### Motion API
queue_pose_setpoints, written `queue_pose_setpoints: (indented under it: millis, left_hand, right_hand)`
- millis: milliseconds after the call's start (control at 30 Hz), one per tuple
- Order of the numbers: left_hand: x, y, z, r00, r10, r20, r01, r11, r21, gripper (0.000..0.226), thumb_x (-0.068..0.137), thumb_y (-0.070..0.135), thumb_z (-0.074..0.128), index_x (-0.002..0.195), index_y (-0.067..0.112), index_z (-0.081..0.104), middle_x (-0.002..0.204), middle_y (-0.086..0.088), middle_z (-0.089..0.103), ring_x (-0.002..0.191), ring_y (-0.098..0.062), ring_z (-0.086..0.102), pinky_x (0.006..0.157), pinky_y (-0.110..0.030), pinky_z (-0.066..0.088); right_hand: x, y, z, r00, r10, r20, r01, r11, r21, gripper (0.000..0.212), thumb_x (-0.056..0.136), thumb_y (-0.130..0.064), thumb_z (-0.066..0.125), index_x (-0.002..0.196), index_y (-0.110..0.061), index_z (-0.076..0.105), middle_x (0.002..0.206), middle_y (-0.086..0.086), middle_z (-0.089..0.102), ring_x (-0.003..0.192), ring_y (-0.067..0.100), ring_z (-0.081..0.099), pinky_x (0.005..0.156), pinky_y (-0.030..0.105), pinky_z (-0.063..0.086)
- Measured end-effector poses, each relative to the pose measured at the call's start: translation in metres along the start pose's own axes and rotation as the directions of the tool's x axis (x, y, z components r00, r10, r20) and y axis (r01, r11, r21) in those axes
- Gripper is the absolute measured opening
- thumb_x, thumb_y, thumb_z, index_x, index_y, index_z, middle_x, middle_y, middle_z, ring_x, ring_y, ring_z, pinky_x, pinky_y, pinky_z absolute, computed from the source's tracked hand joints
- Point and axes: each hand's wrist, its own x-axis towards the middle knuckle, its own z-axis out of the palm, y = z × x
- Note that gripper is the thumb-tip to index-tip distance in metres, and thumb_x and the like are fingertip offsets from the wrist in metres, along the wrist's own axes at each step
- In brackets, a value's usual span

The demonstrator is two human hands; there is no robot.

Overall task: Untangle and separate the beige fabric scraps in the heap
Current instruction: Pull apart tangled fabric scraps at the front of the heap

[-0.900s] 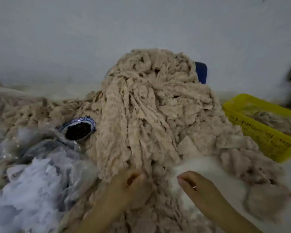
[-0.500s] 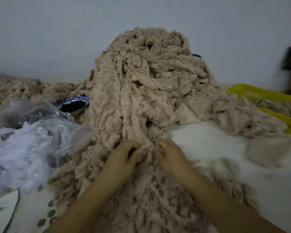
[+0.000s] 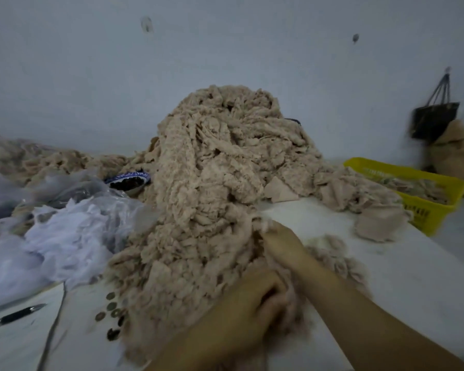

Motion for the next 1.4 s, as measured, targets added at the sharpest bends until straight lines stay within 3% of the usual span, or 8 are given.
queue_pose_setpoints:
  millis: [433,700,733,767,867,1100,1233,1400]
  left_hand:
    - [0.084,-0.072,-0.024,0.863,-0.483,-0.15,0.321,0.752,-0.576,0.028,0.098,0.042,0.058,0.072,0.034,0.065,0.072,0.009,0.066,0.066,-0.005,0.06,0.064,-0.023,0.047]
    - [0.084,-0.097,-0.013,0.784,-0.619,0.053,0.177,0.141,-0.974,0.022,0.084,0.022,0.062,0.087,0.003,0.075,0.055,-0.007,0.054,0.047,-0.015,0.052,0.044,-0.019,0.048]
    - [0.084,-0.092,-0.016,0.771,-0.629,0.099,0.182,0.069,-0.981,0.056,0.089,0.013,0.057,0.127,-0.014,0.026,0.05,-0.006,0.053,0.041,-0.012,0.05,0.039,-0.016,0.044]
    - [0.083,-0.097,-0.014,0.777,-0.619,0.115,0.156,0.012,-0.988,0.038,0.091,0.007,0.052,0.063,0.03,0.043,0.048,-0.005,0.052,0.036,-0.01,0.047,0.036,-0.016,0.04]
    - [0.082,-0.092,-0.023,0.789,-0.58,0.203,0.159,-0.126,-0.979,0.03,0.093,0.016,0.047,0.07,0.009,0.064,0.054,-0.002,0.048,0.035,-0.008,0.038,0.032,-0.019,0.034]
    - [0.076,-0.102,-0.032,0.761,-0.645,0.07,0.159,0.082,-0.984,0.063,0.072,0.051,0.076,0.107,0.0,0.067,0.099,-0.013,0.07,0.088,-0.027,0.068,0.088,-0.037,0.055]
    - [0.078,-0.083,-0.023,0.822,-0.558,-0.112,0.317,0.612,-0.725,0.042,0.064,0.073,0.072,0.095,0.044,0.072,0.097,0.016,0.076,0.088,0.001,0.072,0.068,-0.012,0.053]
    - [0.078,-0.078,-0.021,0.858,-0.487,-0.16,0.254,0.675,-0.693,0.019,0.083,0.046,0.069,0.1,0.04,0.074,0.104,0.015,0.076,0.098,-0.003,0.071,0.076,-0.012,0.053]
  right_hand:
    - [0.066,-0.006,-0.011,0.994,0.008,0.109,-0.062,0.863,0.501,0.046,0.096,-0.05,0.05,0.09,-0.014,0.078,0.089,0.014,0.076,0.084,0.027,0.074,0.072,0.037,0.059]
    - [0.081,0.042,-0.012,0.972,0.235,0.004,-0.133,0.535,0.834,0.03,0.098,-0.036,0.058,0.092,-0.01,0.073,0.079,0.003,0.076,0.062,0.017,0.072,0.046,0.024,0.052]
    - [0.082,0.045,-0.012,0.972,0.234,-0.003,-0.12,0.512,0.851,0.035,0.099,-0.04,0.056,0.089,-0.012,0.076,0.087,0.005,0.078,0.071,0.019,0.075,0.049,0.027,0.055]
    - [0.08,0.043,-0.013,0.976,0.217,-0.002,-0.108,0.494,0.863,0.039,0.1,-0.042,0.053,0.087,-0.014,0.077,0.091,0.006,0.078,0.077,0.019,0.076,0.051,0.027,0.056]
    - [0.079,0.04,-0.013,0.977,0.208,-0.052,-0.07,0.539,0.84,0.038,0.102,-0.04,0.051,0.09,-0.014,0.076,0.092,0.003,0.078,0.078,0.015,0.075,0.052,0.024,0.056]
    - [0.067,0.03,-0.009,0.996,-0.017,-0.091,0.07,0.789,0.611,0.018,0.1,-0.024,0.058,0.105,-0.014,0.071,0.09,-0.001,0.077,0.083,0.013,0.074,0.076,0.034,0.06]
    - [0.055,0.029,0.01,0.988,-0.144,-0.057,0.154,0.95,0.272,0.019,0.098,-0.028,0.06,0.1,-0.016,0.074,0.094,0.003,0.076,0.093,0.021,0.072,0.089,0.046,0.057]
    - [0.05,0.026,0.013,0.994,-0.104,-0.037,0.11,0.954,0.28,0.055,0.087,-0.068,0.056,0.1,-0.017,0.073,0.095,0.0,0.077,0.089,0.013,0.073,0.084,0.038,0.058]
